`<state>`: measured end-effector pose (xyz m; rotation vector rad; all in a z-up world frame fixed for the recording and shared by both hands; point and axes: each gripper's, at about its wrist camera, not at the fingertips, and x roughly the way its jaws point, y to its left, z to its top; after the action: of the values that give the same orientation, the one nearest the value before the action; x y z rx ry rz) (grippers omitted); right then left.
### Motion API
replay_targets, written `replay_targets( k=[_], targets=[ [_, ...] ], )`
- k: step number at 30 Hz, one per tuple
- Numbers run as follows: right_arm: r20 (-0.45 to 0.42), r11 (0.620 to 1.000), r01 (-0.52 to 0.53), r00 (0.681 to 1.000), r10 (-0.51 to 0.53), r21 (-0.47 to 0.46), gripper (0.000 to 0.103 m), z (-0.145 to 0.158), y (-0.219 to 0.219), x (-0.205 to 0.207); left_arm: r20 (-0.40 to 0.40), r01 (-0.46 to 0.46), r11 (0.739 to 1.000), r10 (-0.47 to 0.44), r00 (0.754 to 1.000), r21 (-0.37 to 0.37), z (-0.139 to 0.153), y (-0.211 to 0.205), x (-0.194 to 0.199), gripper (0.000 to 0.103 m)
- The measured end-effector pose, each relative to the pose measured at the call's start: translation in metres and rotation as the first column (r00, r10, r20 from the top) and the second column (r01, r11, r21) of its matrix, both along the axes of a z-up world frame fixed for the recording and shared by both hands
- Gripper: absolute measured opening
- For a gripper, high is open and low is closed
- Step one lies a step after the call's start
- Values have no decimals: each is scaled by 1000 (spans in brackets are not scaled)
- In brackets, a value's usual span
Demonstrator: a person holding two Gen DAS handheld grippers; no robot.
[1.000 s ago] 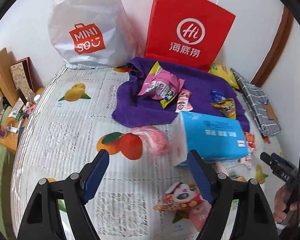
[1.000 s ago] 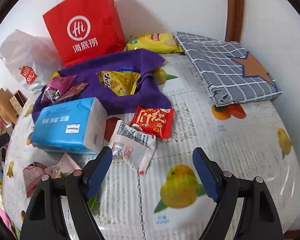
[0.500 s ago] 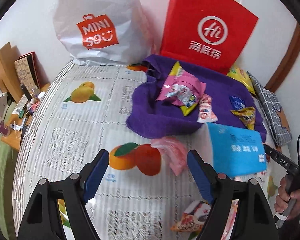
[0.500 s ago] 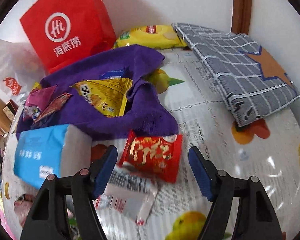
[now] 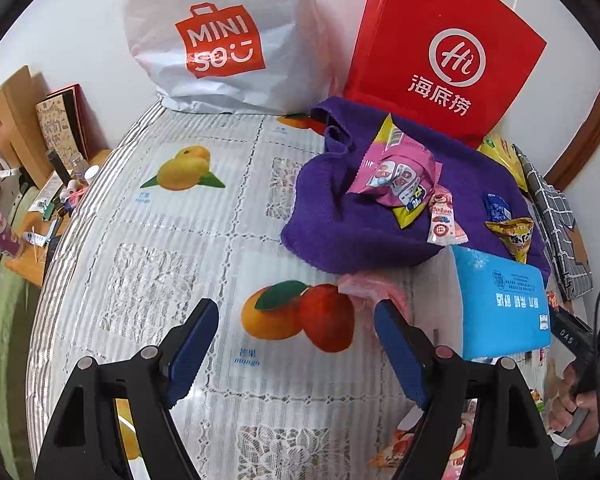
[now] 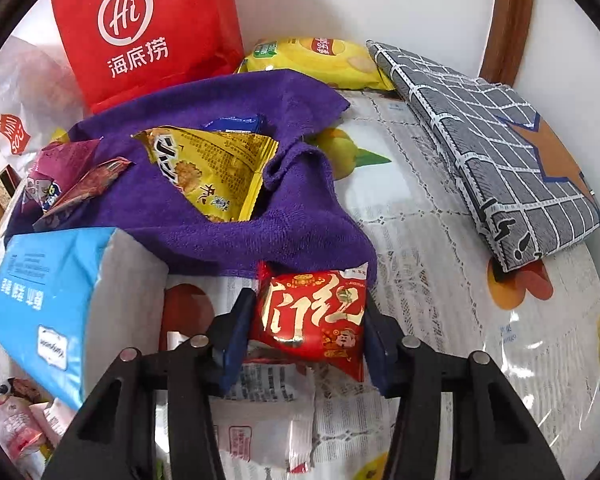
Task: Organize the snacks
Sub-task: 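Grasp the red snack packet with the right tool while the left tool grasps a pink candy packet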
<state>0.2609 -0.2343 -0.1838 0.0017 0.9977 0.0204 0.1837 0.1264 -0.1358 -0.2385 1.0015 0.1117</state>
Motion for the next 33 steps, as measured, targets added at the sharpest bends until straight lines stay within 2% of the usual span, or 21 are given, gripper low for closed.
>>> replay_targets(
  k=[3,8,18,21,23,24,25,28,33],
  targets=[
    [17,999,9,1000,-10,37,47,9,-5,-7,-3,12,1000,-12,1000,1,-3,-3,-4,79],
    [53,999,19,998,-21,45,47,26,-14,-22,-10,42,999,-42,999,-31,-8,-11,2,79],
    [63,996,44,997,-49,75,47,37,-33,-39,-33,105,991,-108,994,-83,-23,-33,38,78],
    [54,996,55,997,-59,77,47,34,-37,-37,-44,110,989,-114,992,-96,-32,-36,47,66],
    [50,996,59,997,-62,74,47,33,-39,-35,-52,121,986,-127,991,-114,-37,-36,50,51],
    [48,996,57,997,-61,71,47,32,-39,-35,-47,131,982,-138,989,-135,-39,-36,50,49],
    [48,996,57,997,-60,68,47,32,-39,-34,-43,133,981,-140,989,-143,-38,-35,48,48],
    [48,996,55,997,-58,65,47,31,-37,-31,-38,120,987,-125,991,-104,-36,-31,41,48],
    [45,997,38,998,-41,71,47,28,-32,-29,-49,113,987,-119,992,-112,-39,-26,36,53]
  ],
)
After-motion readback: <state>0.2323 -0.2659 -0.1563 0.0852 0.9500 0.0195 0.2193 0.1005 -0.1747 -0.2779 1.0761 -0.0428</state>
